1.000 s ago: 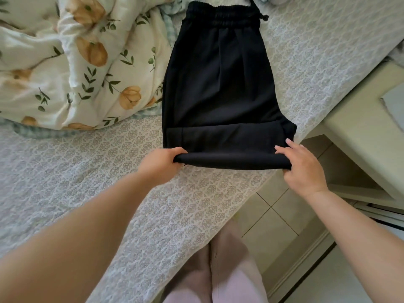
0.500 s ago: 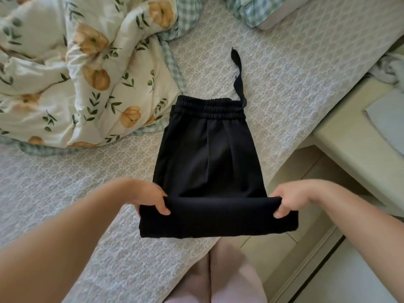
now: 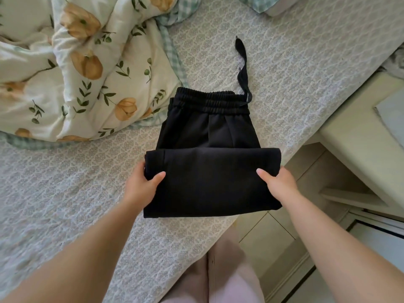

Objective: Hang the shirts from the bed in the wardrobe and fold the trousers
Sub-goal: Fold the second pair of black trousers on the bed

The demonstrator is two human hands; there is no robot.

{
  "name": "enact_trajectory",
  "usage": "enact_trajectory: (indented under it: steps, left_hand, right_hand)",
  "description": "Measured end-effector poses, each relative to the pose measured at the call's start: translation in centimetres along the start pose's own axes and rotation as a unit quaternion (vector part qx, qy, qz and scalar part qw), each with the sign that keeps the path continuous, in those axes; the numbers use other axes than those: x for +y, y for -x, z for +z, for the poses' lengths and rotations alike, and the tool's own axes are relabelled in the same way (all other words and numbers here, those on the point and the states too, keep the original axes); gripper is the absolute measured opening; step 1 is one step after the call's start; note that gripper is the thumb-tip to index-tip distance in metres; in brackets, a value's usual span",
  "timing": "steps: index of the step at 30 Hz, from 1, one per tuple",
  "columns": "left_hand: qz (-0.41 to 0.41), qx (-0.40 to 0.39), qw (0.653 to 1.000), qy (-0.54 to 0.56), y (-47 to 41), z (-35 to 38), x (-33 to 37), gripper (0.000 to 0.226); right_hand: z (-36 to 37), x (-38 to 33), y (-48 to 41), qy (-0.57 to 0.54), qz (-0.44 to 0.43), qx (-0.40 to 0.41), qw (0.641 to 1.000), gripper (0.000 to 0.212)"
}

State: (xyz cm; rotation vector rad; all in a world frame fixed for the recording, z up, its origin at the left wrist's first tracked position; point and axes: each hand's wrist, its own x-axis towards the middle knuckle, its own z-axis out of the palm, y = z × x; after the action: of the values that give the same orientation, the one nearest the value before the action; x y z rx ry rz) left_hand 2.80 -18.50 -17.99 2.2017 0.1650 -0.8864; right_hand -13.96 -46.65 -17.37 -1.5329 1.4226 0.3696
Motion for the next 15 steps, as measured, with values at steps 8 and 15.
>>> enact_trajectory:
  steps: [8, 15]
  left_hand:
    - [0.272, 0.168, 0.891, -0.322, 2.0, 2.4, -0.8, 0.076]
    - [0.324, -0.080, 0.741, -0.583, 2.9, 4.1, -3.8, 0.107]
  right_hand:
    - [1.6, -0.4, 2.3, 0.316, -0.383, 0.246, 0.832, 0.072]
    - [4.7, 4.6, 2.3, 0.666, -0.348, -0.006, 0.660, 0.108]
